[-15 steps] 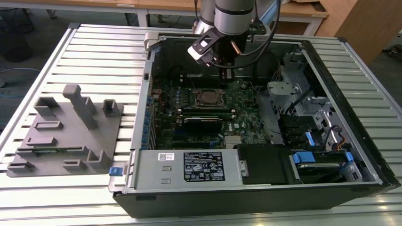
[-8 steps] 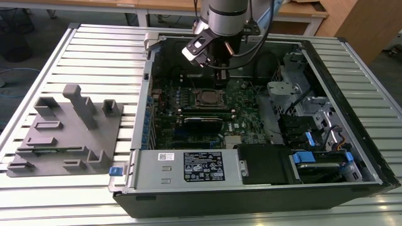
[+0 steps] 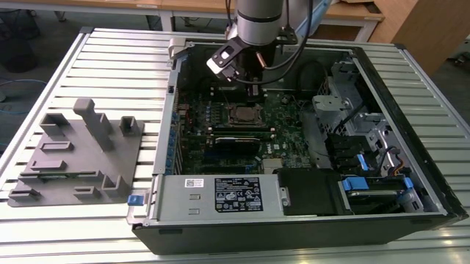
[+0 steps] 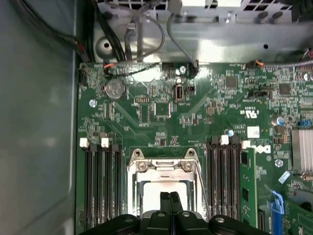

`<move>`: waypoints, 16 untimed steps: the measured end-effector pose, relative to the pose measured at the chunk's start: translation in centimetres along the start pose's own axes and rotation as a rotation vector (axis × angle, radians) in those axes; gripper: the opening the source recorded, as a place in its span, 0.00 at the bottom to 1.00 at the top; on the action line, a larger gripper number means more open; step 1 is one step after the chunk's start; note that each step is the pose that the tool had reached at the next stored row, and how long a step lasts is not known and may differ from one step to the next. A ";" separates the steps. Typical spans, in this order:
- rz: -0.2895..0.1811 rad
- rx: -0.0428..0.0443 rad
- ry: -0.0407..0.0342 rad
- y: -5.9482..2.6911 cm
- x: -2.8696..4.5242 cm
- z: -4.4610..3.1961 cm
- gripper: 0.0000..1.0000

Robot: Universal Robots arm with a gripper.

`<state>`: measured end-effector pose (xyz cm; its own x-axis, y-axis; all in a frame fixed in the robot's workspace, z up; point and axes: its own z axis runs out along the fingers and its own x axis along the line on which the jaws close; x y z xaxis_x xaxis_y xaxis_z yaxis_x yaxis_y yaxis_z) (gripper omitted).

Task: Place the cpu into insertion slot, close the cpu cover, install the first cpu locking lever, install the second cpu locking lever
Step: 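Close the cpu cover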

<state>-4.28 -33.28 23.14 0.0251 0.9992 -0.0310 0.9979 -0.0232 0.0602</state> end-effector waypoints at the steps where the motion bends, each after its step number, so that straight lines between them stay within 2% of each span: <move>1: 0.001 0.0000 -0.0006 -0.15 0.00 0.08 0.11; 4: 0.002 0.0000 -0.0024 -0.52 -0.01 0.29 0.11; 12: 0.000 -0.0001 -0.0043 -0.56 -0.01 0.34 0.11; 16: -0.044 -0.0016 -0.0016 -0.56 -0.01 0.36 0.11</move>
<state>-4.82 -33.29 22.75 -0.0186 0.9992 -0.0352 0.9980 0.0207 0.0604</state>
